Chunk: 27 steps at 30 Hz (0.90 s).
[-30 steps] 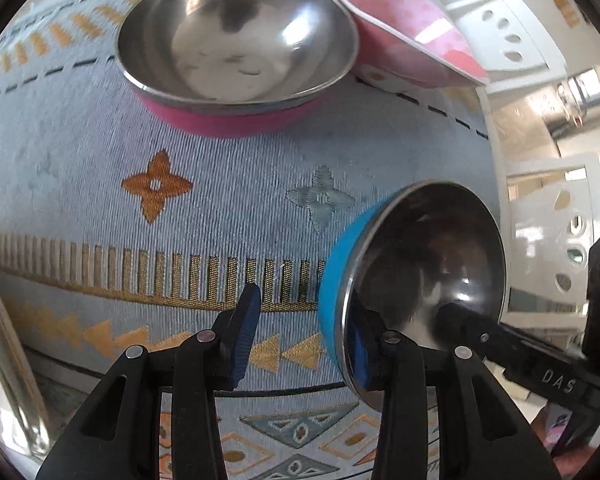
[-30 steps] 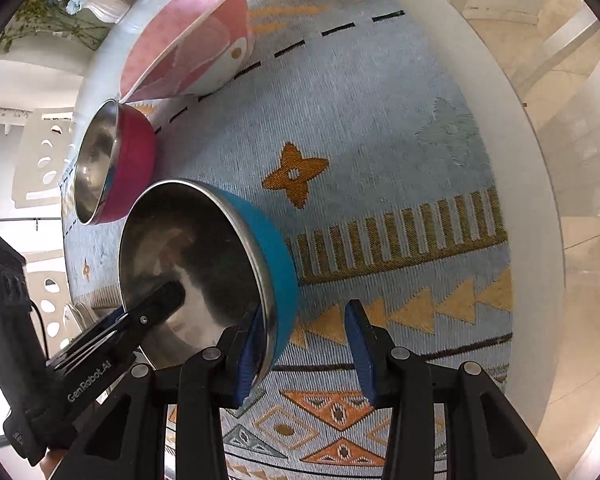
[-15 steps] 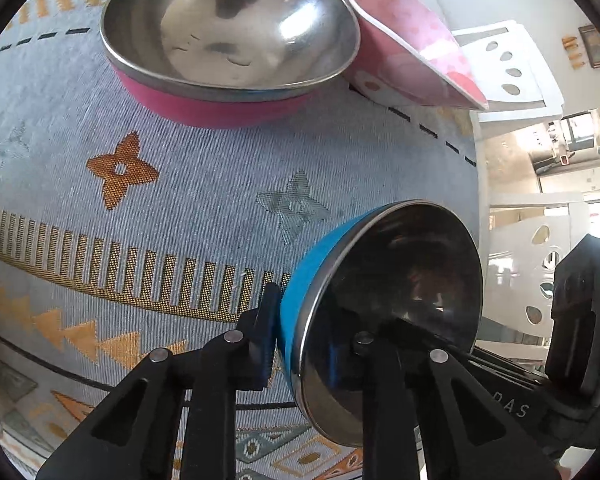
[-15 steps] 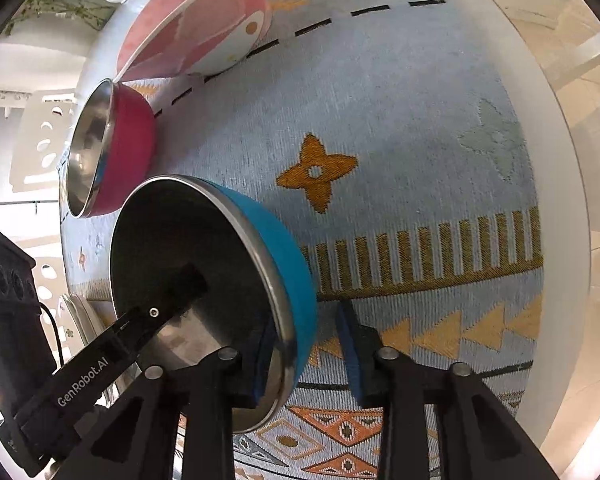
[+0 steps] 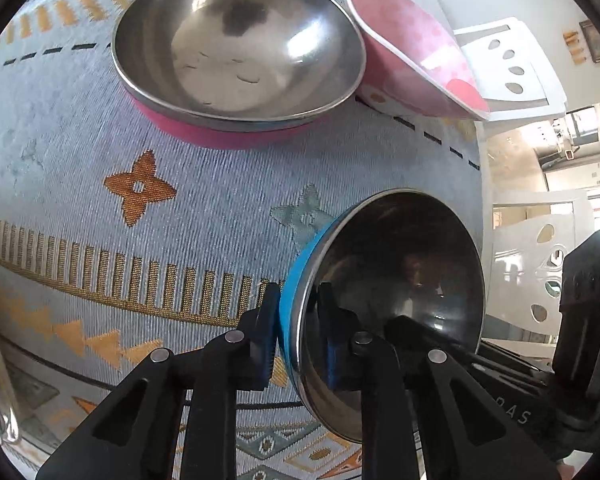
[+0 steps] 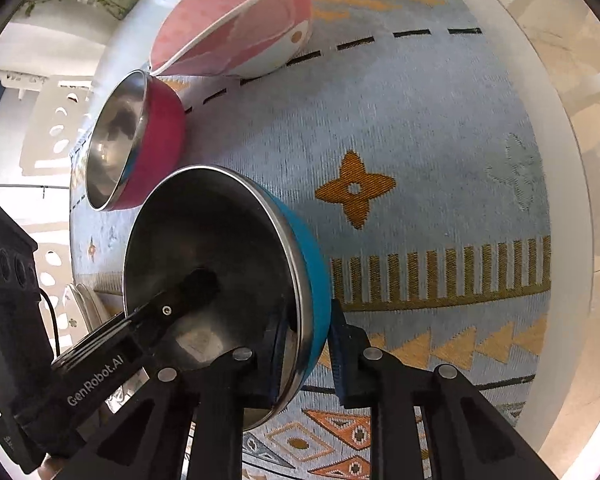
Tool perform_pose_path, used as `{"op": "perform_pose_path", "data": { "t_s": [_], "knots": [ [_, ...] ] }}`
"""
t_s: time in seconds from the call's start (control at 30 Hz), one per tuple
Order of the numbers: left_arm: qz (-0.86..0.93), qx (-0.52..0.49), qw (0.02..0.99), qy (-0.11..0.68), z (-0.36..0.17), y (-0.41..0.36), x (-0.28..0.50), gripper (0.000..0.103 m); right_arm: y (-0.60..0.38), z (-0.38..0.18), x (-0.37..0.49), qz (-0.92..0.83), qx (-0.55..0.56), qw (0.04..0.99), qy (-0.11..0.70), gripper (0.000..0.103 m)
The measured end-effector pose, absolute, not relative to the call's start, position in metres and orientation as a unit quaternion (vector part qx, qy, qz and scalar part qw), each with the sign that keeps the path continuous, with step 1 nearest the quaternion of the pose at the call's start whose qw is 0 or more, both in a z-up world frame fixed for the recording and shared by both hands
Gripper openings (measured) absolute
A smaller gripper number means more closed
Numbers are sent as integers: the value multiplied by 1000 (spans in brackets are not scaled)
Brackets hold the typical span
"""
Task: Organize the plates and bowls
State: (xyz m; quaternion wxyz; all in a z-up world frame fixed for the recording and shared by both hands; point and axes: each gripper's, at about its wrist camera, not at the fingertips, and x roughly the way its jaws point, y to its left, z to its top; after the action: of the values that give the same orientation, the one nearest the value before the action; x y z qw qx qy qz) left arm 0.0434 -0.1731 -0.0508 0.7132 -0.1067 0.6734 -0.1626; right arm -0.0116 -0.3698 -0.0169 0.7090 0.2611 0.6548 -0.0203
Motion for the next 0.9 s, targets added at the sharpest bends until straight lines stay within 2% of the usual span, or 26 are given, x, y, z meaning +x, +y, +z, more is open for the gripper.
{"op": "perform_pose_path", "data": {
  "t_s": [0.53, 0.9],
  "knots": [
    [-196, -101, 733, 644, -9, -173, 60, 14, -378, 16, -10, -29, 271, 742, 612, 18],
    [-208, -95, 764, 603, 32, -190, 131, 15, -389, 69, 46, -38, 261, 779, 568, 19]
  ]
}}
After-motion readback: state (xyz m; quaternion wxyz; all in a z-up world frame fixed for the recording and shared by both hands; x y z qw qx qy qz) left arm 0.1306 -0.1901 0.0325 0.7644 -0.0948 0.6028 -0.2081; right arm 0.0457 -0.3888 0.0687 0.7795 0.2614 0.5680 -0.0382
